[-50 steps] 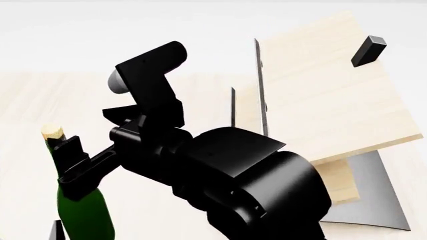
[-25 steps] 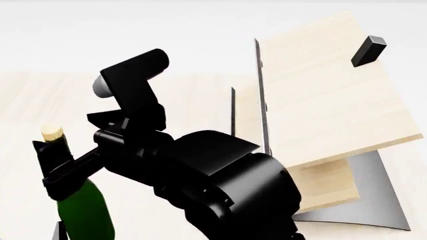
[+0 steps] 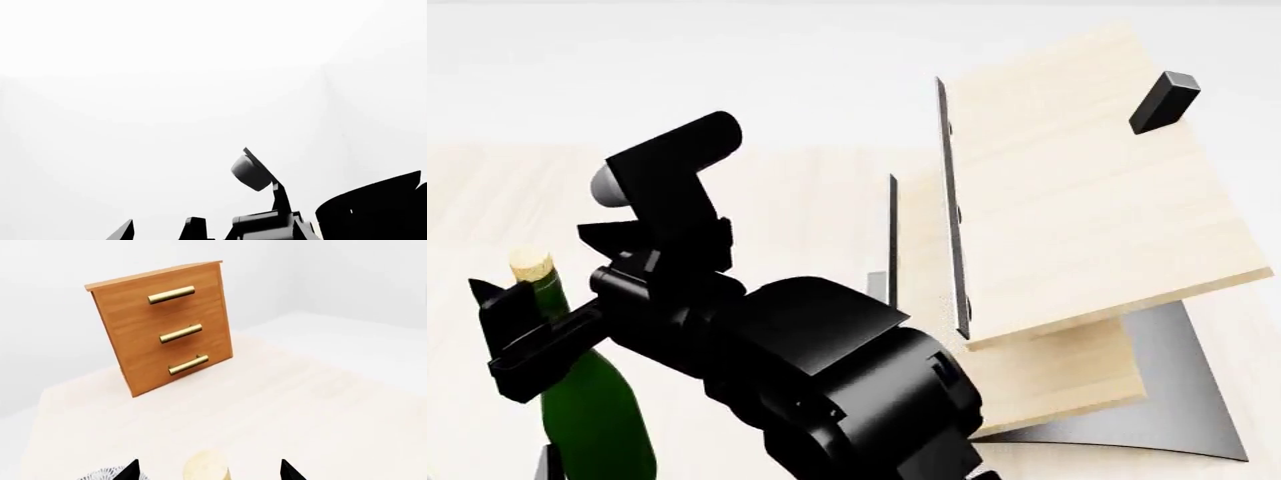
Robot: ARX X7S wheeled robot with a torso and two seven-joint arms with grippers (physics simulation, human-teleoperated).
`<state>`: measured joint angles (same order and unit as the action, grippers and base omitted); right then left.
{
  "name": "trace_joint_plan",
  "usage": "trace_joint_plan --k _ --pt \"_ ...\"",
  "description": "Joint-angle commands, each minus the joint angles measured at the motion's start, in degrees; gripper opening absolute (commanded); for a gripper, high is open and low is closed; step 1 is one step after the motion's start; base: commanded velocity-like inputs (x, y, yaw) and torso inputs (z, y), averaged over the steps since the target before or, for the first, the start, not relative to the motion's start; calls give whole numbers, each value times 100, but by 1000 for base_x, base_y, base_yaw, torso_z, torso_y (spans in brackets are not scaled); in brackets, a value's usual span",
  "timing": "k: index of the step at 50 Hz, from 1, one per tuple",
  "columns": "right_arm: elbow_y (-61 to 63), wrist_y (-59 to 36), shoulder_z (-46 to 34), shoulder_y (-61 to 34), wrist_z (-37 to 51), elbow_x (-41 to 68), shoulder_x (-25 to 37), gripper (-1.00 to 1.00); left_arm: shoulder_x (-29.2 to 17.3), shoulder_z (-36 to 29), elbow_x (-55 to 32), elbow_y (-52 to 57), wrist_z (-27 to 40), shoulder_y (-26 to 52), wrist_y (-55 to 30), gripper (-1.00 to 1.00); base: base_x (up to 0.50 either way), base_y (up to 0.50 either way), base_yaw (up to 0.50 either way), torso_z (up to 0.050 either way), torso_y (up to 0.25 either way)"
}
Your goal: Put the wine bottle on the wine rack.
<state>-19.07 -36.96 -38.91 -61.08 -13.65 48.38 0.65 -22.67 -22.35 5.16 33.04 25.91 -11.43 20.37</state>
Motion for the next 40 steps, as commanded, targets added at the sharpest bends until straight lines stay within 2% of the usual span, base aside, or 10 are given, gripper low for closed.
trace_joint_plan --k 1,23,37,38,40 --pt "-326 563 -360 -33 41 245 2 100 -11 -23 -2 -9 14 4 -1 100 0 0 0 0 0" --pt "-1332 1868 -1611 -358 188 1103 -38 100 -33 -65 8 -24 44 18 23 100 0 0 0 0 0" --pt "-1360 2024 -1966 -447 301 1511 37 100 -44 -90 11 -57 63 34 39 100 0 0 0 0 0" --pt "-1225 2006 -1966 -414 357 1546 89 -100 -42 -100 15 -79 62 40 54 100 0 0 0 0 0" --pt "-1328 2066 -1989 -416 299 1529 60 -100 -41 -108 10 -112 64 50 70 100 0 0 0 0 0"
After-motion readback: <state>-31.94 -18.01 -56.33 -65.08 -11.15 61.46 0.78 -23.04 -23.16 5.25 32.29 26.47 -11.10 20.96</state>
